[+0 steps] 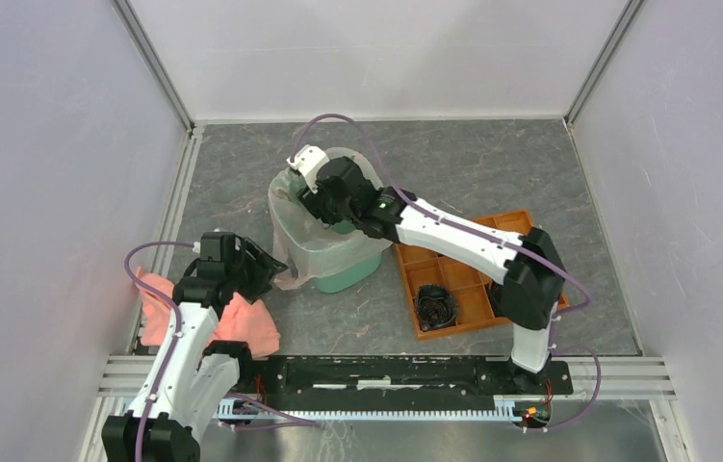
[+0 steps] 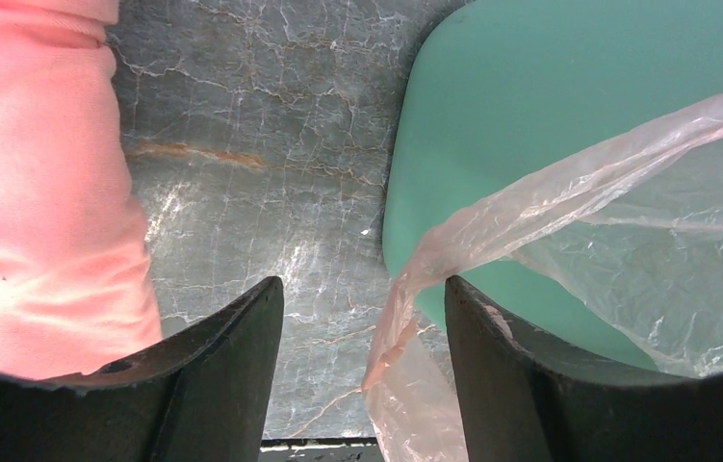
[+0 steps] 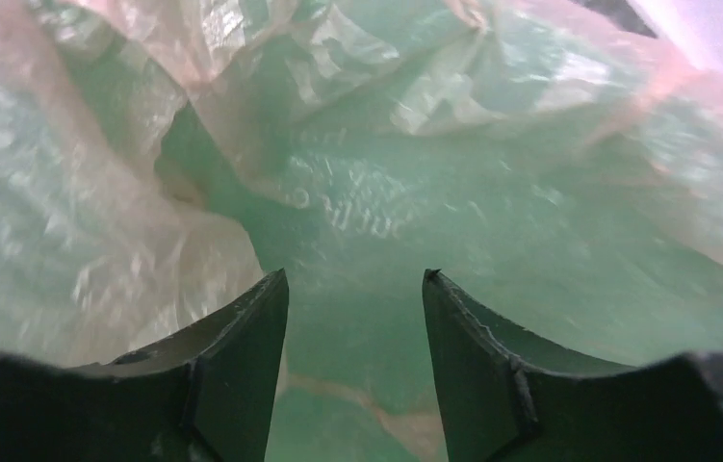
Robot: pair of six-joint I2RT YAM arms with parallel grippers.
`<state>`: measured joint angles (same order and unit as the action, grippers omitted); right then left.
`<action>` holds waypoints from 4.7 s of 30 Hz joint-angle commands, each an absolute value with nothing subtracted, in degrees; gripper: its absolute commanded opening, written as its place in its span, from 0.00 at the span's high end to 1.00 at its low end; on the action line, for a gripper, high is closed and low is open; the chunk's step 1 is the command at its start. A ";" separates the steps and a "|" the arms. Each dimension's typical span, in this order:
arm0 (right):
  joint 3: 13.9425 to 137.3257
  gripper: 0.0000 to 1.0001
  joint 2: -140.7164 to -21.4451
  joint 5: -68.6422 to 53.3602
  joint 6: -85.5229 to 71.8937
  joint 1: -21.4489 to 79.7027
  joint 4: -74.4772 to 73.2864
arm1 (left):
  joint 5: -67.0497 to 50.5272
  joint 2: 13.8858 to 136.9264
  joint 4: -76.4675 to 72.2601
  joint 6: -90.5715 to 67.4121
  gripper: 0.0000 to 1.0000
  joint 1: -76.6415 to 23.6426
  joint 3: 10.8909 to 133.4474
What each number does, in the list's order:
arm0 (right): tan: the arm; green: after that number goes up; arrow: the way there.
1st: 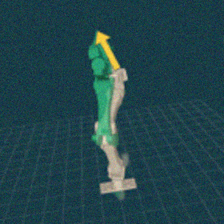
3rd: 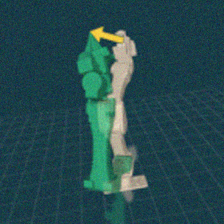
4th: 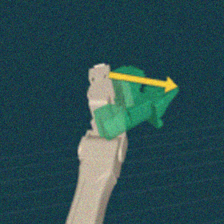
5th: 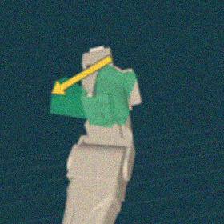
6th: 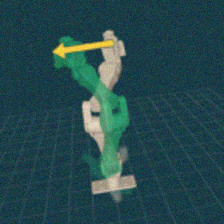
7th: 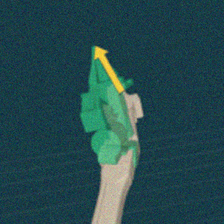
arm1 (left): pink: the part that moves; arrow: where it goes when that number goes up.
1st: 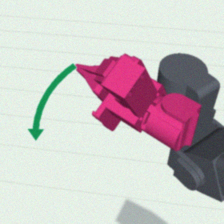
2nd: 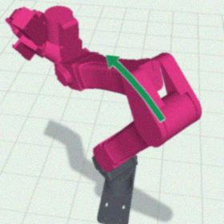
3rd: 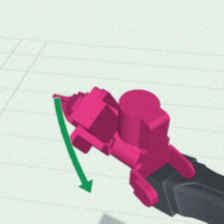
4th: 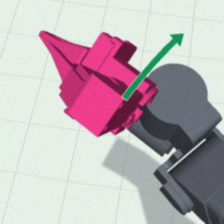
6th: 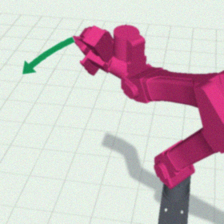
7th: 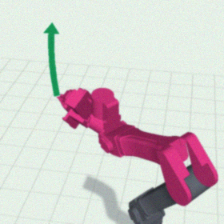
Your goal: Put the trash bags into the trash bin
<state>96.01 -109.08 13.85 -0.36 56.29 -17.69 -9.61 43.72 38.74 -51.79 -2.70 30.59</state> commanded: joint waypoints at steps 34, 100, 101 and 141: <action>99.79 0.02 -87.70 9.09 6.90 56.71 -26.05 | -26.42 63.01 6.90 -56.95 0.21 -3.27 33.35; 57.85 0.02 -108.78 5.91 -18.74 49.54 45.19 | -8.00 38.00 48.80 -33.06 0.00 -3.11 59.50; 61.58 0.02 -111.28 5.50 -18.23 50.53 44.27 | -8.15 37.87 49.05 -32.98 0.00 -3.15 59.61; 66.76 0.02 -45.69 24.83 -1.80 43.02 -22.36 | -5.03 43.74 45.93 -27.85 0.00 -3.09 83.02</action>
